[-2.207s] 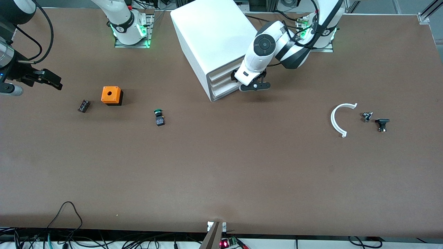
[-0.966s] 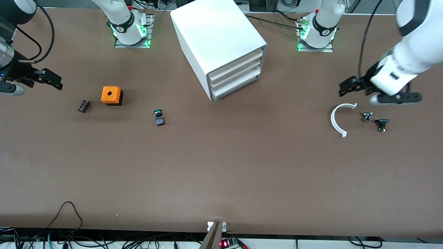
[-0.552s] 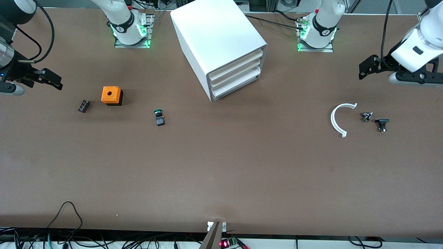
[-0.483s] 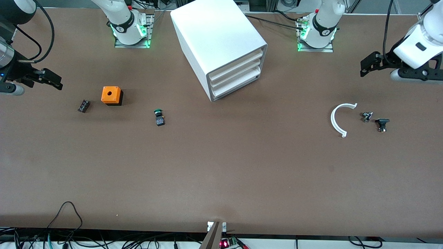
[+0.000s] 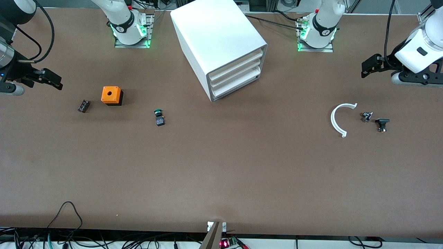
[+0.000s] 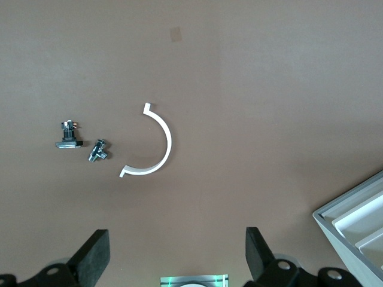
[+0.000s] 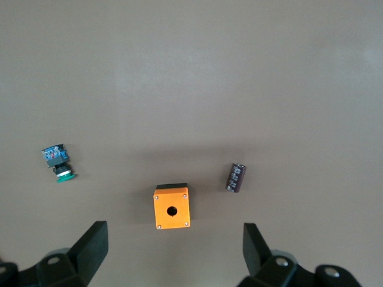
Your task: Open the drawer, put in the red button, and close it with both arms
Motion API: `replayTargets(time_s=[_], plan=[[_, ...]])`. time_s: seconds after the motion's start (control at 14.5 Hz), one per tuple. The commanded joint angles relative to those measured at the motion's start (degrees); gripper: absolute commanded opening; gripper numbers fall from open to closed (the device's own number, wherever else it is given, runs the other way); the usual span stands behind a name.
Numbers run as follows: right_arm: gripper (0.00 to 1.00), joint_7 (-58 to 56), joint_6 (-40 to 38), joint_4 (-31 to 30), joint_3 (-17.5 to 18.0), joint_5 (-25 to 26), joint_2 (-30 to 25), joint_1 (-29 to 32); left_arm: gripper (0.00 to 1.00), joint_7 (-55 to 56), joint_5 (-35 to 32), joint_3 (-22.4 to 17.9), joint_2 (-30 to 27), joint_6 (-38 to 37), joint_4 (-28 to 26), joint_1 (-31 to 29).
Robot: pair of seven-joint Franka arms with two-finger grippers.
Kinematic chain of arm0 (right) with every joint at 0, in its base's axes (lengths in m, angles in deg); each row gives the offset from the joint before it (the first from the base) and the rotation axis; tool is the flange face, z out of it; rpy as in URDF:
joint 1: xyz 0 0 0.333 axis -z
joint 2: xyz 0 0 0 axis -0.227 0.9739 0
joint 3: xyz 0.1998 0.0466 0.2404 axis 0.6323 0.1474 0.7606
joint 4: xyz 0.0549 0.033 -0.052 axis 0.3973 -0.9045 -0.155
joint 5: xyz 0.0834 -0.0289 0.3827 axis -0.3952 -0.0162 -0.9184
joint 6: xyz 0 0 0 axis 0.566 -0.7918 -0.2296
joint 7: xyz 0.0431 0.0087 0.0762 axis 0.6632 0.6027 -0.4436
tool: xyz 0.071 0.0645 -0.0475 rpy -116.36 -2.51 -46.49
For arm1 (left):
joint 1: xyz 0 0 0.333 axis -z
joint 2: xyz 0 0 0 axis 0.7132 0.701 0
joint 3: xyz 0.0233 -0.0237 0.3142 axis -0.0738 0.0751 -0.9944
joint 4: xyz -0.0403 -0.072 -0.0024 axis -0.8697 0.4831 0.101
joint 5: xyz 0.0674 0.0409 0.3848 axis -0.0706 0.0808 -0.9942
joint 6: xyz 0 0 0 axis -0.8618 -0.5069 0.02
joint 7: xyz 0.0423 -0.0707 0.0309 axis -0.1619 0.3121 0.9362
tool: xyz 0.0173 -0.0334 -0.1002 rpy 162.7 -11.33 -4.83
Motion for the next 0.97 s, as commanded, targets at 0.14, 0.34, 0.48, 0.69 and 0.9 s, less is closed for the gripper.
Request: replayTargets(time_s=[0.14, 0.34, 0.48, 0.69, 0.9], plan=[[1.00, -1.2, -0.1, 0.0, -0.1, -1.3, -0.7, 0.1, 1.00, -1.4, -0.8, 0.1, 2.4, -1.2, 4.8, -0.3], [1.00, -1.2, -0.1, 0.0, 0.0, -1.3, -0.6, 0.1, 1.00, -1.3, -0.7, 0.1, 2.4, -1.4, 4.9, -0.3], [1.00, -1.2, -0.2, 0.0, 0.0, -1.3, -0.7, 0.1, 1.00, -1.3, -0.7, 0.2, 2.3, -1.4, 4.9, -0.3], [1.00, -1.2, -0.2, 0.0, 0.1, -1.3, -0.7, 0.1, 1.00, -1.1, -0.8, 0.7, 2.3, -1.5, 5.0, -0.2], [1.00, -1.2, -0.2, 0.0, 0.1, -1.3, -0.7, 0.1, 1.00, -1.1, -0.7, 0.5, 2.3, -1.5, 5.5, -0.2]])
